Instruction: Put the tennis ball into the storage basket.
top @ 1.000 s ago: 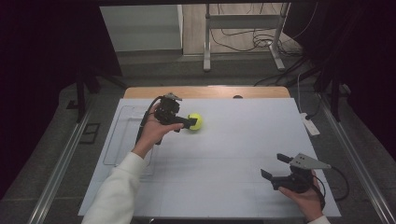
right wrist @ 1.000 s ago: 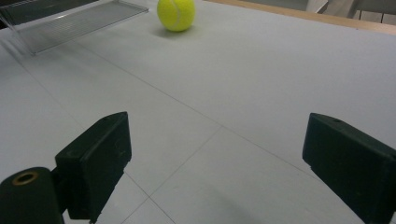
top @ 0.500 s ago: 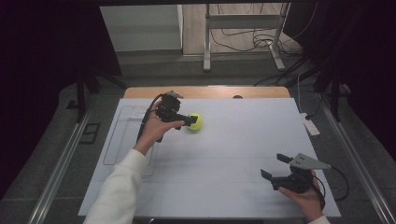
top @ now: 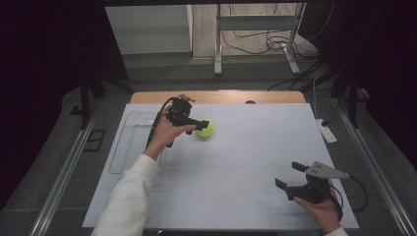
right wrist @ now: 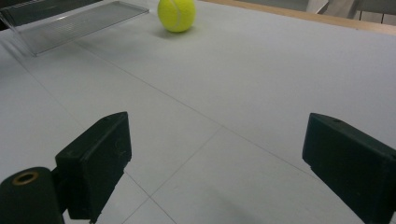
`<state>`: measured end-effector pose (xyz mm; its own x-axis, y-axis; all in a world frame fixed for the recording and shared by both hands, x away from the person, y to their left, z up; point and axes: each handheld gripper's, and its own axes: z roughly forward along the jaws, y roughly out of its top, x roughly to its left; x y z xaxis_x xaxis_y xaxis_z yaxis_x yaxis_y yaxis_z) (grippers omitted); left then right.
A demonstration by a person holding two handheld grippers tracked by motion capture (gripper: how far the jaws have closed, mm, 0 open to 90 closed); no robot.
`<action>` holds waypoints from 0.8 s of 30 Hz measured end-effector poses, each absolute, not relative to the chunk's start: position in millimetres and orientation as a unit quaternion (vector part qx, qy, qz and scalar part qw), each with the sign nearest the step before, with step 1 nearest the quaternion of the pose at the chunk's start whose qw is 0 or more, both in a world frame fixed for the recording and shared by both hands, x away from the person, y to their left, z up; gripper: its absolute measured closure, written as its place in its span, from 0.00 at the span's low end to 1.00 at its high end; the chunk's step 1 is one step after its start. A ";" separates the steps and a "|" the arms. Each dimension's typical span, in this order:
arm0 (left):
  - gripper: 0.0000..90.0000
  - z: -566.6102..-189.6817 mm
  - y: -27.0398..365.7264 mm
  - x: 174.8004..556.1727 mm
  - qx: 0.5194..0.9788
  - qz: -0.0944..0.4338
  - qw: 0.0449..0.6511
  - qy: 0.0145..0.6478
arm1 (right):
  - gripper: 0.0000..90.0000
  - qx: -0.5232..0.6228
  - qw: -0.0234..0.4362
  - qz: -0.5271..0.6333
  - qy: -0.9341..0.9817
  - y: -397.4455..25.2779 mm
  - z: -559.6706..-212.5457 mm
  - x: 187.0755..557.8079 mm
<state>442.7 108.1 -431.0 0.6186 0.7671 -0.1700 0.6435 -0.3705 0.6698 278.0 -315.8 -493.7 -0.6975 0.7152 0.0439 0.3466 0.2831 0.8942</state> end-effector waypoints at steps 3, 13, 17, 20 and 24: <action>0.09 -434.3 104.7 446.3 0.826 0.081 0.357 0.429 | 0.09 0.341 0.187 0.492 0.779 -316.0 -493.8 278.0; 0.08 -446.6 91.1 457.2 0.832 0.070 0.337 0.436 | 0.09 0.342 0.187 0.492 0.779 -316.2 -494.0 277.8; 0.08 -448.5 87.2 459.7 0.834 0.070 0.330 0.436 | 0.09 0.342 0.186 0.492 0.779 -316.5 -494.0 277.7; 0.08 -447.7 85.7 461.1 0.834 0.071 0.328 0.437 | 0.09 0.342 0.186 0.491 0.779 -317.0 -494.1 277.7; 0.08 -445.8 86.1 462.1 0.833 0.073 0.329 0.438 | 0.10 0.343 0.187 0.492 0.778 -317.9 -493.7 276.9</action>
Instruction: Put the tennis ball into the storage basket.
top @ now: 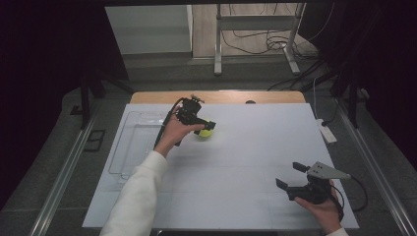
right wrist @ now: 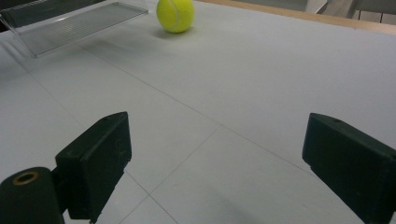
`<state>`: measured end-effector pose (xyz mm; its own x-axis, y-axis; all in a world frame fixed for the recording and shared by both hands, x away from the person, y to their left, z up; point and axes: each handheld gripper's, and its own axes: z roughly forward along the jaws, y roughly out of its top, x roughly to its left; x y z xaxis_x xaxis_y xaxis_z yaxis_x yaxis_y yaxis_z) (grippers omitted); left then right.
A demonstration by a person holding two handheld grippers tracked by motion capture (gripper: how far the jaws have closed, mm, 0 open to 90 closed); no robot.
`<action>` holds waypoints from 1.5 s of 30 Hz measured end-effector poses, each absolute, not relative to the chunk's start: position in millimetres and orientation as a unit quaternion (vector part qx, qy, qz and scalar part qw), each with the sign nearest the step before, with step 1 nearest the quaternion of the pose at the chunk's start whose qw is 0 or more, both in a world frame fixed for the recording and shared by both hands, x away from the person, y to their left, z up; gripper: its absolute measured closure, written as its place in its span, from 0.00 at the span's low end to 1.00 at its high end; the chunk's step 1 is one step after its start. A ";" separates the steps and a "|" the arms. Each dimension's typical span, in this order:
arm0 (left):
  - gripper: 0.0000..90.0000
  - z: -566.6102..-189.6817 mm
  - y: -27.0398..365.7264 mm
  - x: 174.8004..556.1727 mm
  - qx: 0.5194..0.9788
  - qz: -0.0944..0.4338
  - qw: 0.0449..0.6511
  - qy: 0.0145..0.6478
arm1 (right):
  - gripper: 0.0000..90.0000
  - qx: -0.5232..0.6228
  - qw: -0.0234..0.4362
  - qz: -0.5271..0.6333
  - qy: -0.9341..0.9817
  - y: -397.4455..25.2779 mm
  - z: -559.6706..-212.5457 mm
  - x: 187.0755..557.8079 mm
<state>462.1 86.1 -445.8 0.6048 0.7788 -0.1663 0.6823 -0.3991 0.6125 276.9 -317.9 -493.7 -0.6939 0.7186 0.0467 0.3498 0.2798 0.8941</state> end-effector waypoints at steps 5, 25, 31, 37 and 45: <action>0.08 -447.1 86.8 464.1 0.831 0.072 0.328 0.443 | 0.10 0.343 0.187 0.492 0.778 -317.6 -493.7 276.7; 0.08 -457.4 83.3 470.6 0.836 0.066 0.313 0.446 | 0.10 0.345 0.187 0.491 0.778 -318.2 -493.7 276.7; 0.07 -457.8 83.5 471.0 0.835 0.067 0.312 0.448 | 0.10 0.345 0.187 0.490 0.778 -318.0 -494.4 277.0; 0.08 -459.4 84.2 473.7 0.833 0.066 0.311 0.453 | 0.10 0.345 0.187 0.491 0.778 -317.8 -494.0 276.6; 0.07 -467.1 80.9 477.8 0.835 0.063 0.300 0.457 | 0.10 0.345 0.187 0.492 0.777 -318.1 -493.8 276.1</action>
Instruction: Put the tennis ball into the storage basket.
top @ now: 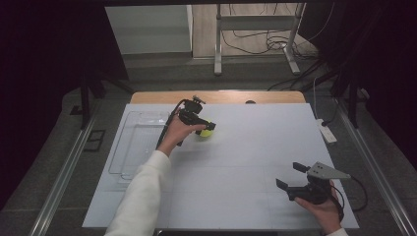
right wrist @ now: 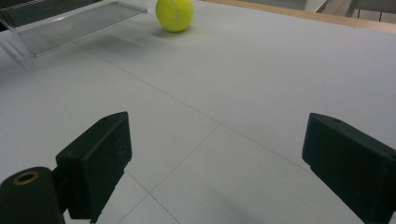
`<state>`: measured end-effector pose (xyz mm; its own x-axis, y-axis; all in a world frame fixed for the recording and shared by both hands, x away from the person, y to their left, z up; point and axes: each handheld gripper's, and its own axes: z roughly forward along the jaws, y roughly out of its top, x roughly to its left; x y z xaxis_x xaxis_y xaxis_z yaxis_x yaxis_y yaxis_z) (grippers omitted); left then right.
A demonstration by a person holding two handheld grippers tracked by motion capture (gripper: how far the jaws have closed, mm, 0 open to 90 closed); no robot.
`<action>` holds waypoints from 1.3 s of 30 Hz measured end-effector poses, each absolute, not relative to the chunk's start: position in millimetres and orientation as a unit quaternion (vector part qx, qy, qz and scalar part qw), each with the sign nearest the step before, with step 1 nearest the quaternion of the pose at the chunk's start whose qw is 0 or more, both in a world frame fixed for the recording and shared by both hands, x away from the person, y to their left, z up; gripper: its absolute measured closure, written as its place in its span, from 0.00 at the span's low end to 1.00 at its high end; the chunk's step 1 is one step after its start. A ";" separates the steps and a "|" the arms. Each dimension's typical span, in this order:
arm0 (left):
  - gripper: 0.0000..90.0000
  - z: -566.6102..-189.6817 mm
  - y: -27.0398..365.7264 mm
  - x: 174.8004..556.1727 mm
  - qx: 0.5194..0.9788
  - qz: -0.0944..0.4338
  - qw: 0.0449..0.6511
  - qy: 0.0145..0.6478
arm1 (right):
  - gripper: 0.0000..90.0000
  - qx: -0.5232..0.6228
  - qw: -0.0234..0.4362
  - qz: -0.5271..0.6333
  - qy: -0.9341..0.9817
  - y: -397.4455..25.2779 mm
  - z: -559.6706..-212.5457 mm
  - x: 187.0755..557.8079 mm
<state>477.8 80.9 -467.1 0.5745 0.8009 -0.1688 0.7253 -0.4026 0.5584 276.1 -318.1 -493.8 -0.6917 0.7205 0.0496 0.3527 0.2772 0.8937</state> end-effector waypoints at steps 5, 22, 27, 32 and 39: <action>0.06 -476.2 76.0 482.0 0.837 0.060 0.292 0.460 | 0.10 0.345 0.187 0.491 0.777 -318.4 -493.7 276.4; 0.29 -495.9 68.3 488.5 0.840 0.083 0.243 0.478 | 0.10 0.346 0.187 0.493 0.776 -319.9 -494.4 276.4; 0.29 -495.6 65.5 487.3 0.845 0.091 0.237 0.471 | 0.10 0.347 0.185 0.492 0.777 -319.5 -495.0 276.9; 0.28 -497.1 66.0 489.3 0.842 0.089 0.239 0.475 | 0.10 0.348 0.185 0.489 0.779 -319.1 -495.8 277.4; 0.28 -501.3 65.8 491.2 0.844 0.093 0.227 0.476 | 0.10 0.350 0.187 0.491 0.775 -320.8 -494.7 276.7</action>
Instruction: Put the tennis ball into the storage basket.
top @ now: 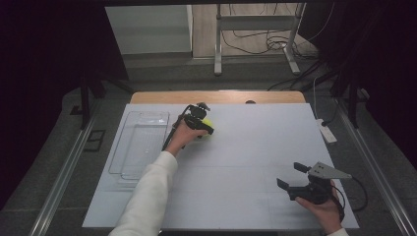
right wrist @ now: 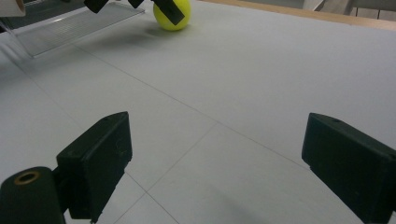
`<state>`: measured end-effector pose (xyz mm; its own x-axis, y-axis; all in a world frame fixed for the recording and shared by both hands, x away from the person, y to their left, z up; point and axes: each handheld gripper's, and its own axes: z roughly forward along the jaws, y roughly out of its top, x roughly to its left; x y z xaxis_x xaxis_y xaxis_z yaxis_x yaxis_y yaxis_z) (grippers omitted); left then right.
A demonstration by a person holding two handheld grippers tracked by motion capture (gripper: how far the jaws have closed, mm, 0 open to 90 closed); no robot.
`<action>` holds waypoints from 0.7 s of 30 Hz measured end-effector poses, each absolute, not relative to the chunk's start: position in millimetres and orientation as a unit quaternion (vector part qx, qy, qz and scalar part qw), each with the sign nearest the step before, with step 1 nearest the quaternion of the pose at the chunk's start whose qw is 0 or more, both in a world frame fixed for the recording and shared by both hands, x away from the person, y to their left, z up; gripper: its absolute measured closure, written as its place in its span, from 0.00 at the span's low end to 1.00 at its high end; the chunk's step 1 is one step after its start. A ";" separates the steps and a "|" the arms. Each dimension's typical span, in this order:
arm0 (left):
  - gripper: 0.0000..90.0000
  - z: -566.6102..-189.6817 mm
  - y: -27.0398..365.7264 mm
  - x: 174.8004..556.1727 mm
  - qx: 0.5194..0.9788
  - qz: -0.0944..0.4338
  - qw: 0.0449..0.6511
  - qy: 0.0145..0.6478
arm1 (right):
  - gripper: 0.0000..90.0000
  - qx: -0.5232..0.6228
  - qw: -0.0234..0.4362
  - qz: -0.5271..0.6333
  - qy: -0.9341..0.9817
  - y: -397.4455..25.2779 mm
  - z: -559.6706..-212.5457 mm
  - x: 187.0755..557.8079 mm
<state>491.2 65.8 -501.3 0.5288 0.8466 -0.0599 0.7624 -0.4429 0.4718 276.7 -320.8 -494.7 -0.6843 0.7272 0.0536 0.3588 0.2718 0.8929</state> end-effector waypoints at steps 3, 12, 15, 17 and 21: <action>0.29 -500.7 64.3 490.5 0.847 0.098 0.223 0.473 | 0.10 0.349 0.189 0.492 0.775 -320.8 -494.3 276.3; 0.30 -485.9 67.7 484.2 0.847 0.105 0.241 0.462 | 0.10 0.351 0.189 0.494 0.773 -322.0 -494.1 276.1; 0.30 -475.4 74.5 480.1 0.842 0.105 0.256 0.463 | 0.10 0.351 0.190 0.492 0.774 -321.1 -494.0 275.7; 0.30 -473.5 75.8 479.0 0.841 0.103 0.260 0.464 | 0.10 0.350 0.190 0.492 0.774 -320.9 -493.8 275.5; 0.30 -464.8 83.0 473.1 0.839 0.104 0.274 0.459 | 0.10 0.351 0.188 0.491 0.775 -320.7 -494.3 275.9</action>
